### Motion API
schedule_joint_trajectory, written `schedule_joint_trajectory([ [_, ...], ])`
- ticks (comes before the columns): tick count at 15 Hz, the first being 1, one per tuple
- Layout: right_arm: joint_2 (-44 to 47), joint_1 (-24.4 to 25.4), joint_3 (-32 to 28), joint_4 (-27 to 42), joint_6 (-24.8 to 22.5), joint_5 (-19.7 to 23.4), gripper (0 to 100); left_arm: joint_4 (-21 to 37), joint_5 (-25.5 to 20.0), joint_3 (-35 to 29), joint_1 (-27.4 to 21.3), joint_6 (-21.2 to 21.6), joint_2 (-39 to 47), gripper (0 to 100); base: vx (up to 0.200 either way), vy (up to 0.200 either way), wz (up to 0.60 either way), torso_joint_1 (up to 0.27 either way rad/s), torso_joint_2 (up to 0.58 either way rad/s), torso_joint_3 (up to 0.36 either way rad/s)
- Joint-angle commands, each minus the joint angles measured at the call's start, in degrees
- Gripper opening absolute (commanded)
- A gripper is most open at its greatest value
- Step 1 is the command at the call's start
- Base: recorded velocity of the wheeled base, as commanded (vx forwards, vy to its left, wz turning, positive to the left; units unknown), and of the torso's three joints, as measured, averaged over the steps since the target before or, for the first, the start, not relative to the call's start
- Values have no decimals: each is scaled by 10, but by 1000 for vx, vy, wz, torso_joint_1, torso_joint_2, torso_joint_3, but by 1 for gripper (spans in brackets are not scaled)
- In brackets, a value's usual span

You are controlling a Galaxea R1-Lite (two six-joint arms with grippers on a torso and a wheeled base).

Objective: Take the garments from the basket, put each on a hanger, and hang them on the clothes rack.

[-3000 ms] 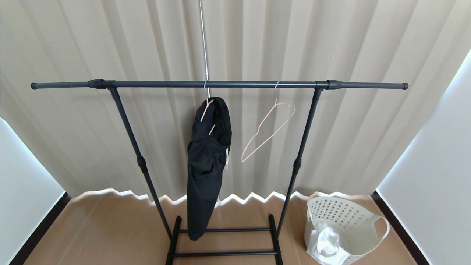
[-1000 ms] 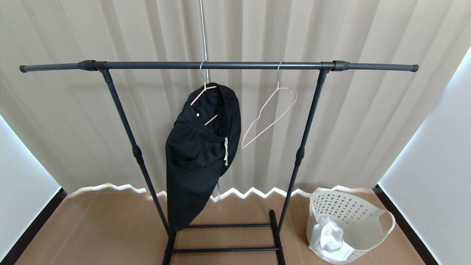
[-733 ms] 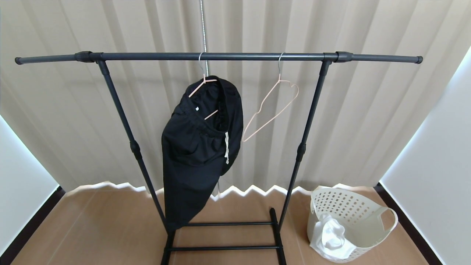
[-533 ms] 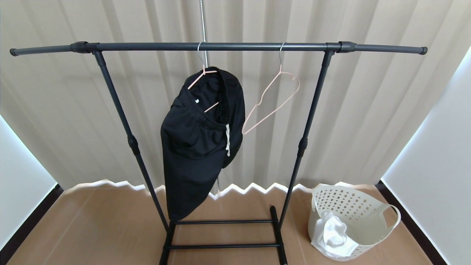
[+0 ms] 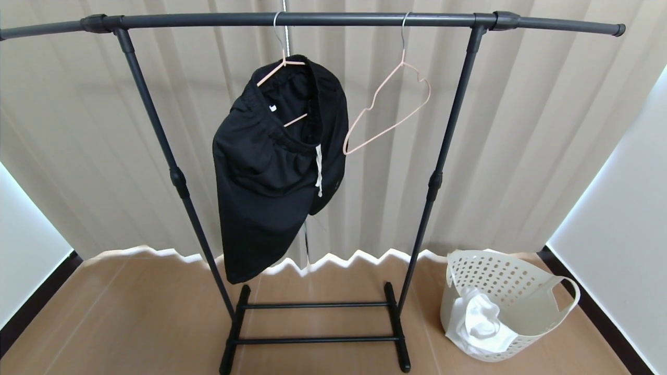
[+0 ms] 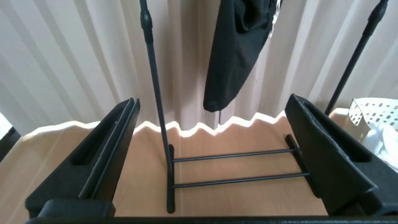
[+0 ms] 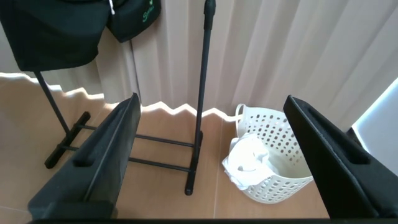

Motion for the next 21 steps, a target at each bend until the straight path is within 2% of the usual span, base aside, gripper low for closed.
schedule_joint_trajectory([
  [1,1,0,0,0,0,0,100,-1,0,0,0,0,1,100,0,0,0,-154,510,339],
  [8,1,0,0,0,0,0,100,-1,0,0,0,0,1,100,0,0,0,-136,483,348],
  [15,1,0,0,0,0,0,100,-1,0,0,0,0,1,100,0,0,0,-59,447,388],
  [21,1,0,0,0,0,0,100,-1,0,0,0,0,1,100,0,0,0,-5,96,89],
])
